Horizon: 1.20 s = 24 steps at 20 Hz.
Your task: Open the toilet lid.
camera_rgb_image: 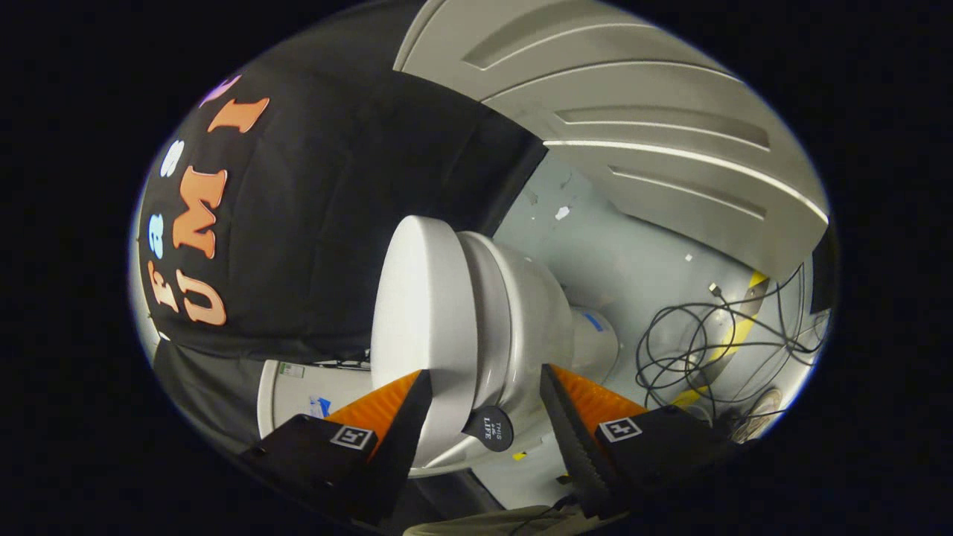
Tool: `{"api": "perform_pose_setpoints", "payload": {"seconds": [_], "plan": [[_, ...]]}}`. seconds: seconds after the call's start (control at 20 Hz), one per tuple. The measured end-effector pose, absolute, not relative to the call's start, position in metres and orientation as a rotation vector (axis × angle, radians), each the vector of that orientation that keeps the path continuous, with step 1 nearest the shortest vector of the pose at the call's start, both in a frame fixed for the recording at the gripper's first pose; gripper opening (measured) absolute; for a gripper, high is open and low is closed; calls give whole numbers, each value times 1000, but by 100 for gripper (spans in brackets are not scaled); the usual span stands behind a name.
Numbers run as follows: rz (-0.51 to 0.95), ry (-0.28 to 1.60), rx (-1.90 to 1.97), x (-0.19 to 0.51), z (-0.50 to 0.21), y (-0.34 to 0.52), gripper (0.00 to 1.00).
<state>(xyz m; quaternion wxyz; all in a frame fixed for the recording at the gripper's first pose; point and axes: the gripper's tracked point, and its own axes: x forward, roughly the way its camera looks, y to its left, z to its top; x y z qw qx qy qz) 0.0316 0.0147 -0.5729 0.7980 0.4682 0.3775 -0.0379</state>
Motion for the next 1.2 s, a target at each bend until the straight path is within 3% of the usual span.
{"api": "perform_pose_setpoints", "payload": {"seconds": [0.35,0.55,0.6,0.75,1.2], "plan": [[-3,939,997,19,-593,34,75],[39,984,1016,20,-597,45,27],[48,989,1028,20,-599,48,29],[44,964,1035,20,-583,45,8],[59,825,848,39,-493,82,8]]}}
